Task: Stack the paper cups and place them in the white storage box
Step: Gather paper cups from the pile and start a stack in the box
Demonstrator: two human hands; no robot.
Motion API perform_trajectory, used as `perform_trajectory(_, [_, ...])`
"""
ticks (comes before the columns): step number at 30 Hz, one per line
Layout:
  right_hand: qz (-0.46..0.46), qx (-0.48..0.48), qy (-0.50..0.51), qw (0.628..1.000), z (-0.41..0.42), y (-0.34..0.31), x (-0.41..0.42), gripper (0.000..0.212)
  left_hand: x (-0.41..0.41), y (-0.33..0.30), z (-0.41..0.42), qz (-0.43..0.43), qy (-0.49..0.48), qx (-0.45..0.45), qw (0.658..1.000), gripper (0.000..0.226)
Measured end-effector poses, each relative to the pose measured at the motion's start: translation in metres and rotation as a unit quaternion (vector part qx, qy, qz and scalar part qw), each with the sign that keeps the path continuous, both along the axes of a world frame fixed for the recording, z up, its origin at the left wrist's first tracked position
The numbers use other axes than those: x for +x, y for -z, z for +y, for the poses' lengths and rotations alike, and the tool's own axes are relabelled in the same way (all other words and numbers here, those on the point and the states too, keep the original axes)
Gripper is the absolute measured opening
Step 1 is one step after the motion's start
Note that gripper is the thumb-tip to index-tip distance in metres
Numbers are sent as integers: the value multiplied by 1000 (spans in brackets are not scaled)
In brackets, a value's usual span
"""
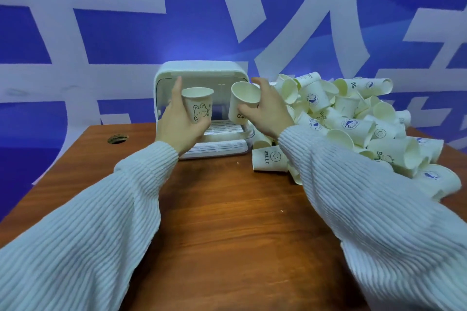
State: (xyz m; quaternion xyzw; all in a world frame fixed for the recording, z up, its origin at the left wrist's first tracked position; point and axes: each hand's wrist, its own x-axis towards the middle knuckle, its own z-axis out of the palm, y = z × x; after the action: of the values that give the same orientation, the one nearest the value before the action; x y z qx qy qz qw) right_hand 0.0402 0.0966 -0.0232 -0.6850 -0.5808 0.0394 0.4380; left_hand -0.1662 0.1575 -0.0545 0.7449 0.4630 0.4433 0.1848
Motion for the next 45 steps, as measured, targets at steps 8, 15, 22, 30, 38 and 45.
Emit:
perform_trajectory(8, [-143, -163, 20, 976, 50, 29, -3, 65, 8, 5, 19, -34, 5, -18, 999, 94])
perform_trajectory(15, [-139, -213, 16, 967, 55, 39, 6, 79, 29, 2, 31, -12, 15, -38, 999, 94])
perform_trajectory(22, [-122, -233, -7, 965, 63, 38, 12, 72, 53, -7, 39, 25, 20, -30, 999, 98])
perform_trajectory(30, [-126, -234, 3, 964, 64, 46, 15, 65, 73, -8, 51, 58, 26, -45, 997, 94])
perform_trajectory(38, [-47, -223, -42, 973, 61, 45, 10, 57, 79, -7, 59, 164, 47, -69, 983, 93])
perform_trajectory(45, [-75, -204, -53, 975, 50, 36, 12, 77, 82, 6, 61, 255, 60, -134, 956, 70])
